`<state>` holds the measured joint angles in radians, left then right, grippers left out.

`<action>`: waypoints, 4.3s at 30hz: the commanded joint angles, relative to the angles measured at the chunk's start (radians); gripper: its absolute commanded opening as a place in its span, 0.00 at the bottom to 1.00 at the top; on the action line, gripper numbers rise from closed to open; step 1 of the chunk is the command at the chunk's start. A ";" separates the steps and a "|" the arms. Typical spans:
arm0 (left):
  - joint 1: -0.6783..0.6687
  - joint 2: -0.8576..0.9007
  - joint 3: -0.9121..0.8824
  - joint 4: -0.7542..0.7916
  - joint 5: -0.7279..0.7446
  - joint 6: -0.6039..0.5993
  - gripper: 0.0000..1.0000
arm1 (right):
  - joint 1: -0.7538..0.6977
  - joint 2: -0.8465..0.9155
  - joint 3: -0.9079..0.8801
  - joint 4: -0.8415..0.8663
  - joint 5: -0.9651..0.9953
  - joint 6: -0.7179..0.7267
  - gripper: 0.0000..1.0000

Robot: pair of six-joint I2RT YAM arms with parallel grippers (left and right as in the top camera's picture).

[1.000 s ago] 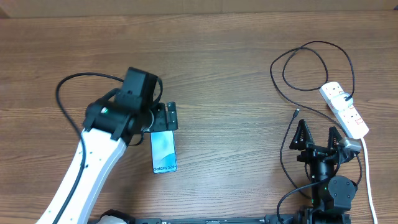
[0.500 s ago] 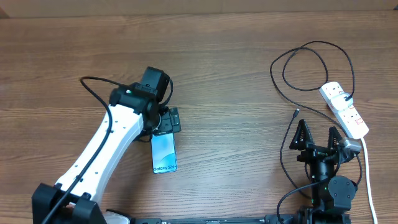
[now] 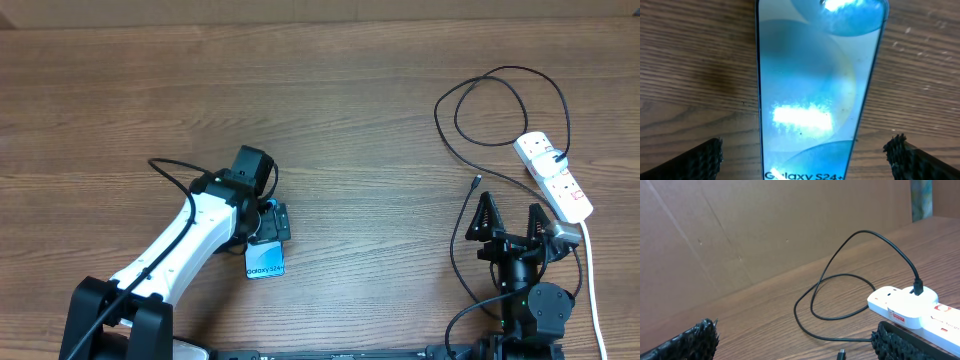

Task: Plug charger to phone and switch on socket
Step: 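Close the left gripper on the phone's sides, then lift the phone with the left gripper and tilt it upright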

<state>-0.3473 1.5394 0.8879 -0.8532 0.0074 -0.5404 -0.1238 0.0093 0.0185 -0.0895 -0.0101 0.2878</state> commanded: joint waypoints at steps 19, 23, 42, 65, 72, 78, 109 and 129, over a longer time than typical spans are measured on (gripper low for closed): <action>-0.006 0.188 -0.038 0.103 0.024 0.024 1.00 | 0.005 -0.006 -0.011 0.006 0.009 0.000 1.00; -0.006 0.236 -0.038 0.104 0.040 0.025 1.00 | 0.005 -0.006 -0.011 0.006 0.009 0.000 1.00; -0.006 0.249 -0.029 0.105 0.046 0.032 0.65 | 0.005 -0.006 -0.011 0.006 0.010 0.000 1.00; -0.006 0.249 0.300 -0.123 0.092 0.039 0.55 | 0.005 -0.006 -0.011 0.006 0.009 0.000 1.00; -0.006 0.249 0.373 -0.131 0.232 0.039 0.54 | 0.005 -0.006 -0.011 0.006 0.009 0.000 1.00; -0.005 0.249 0.464 -0.130 0.377 0.016 0.54 | 0.005 -0.006 -0.011 0.006 0.009 0.000 1.00; 0.153 0.252 0.585 -0.127 1.024 0.002 0.49 | 0.005 -0.006 -0.011 0.006 0.009 0.000 1.00; 0.151 0.252 0.585 -0.231 1.204 0.076 0.44 | 0.005 -0.006 -0.011 0.006 0.009 0.000 1.00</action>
<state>-0.1944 1.7866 1.4410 -1.0744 1.1378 -0.5163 -0.1234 0.0093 0.0185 -0.0895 -0.0105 0.2882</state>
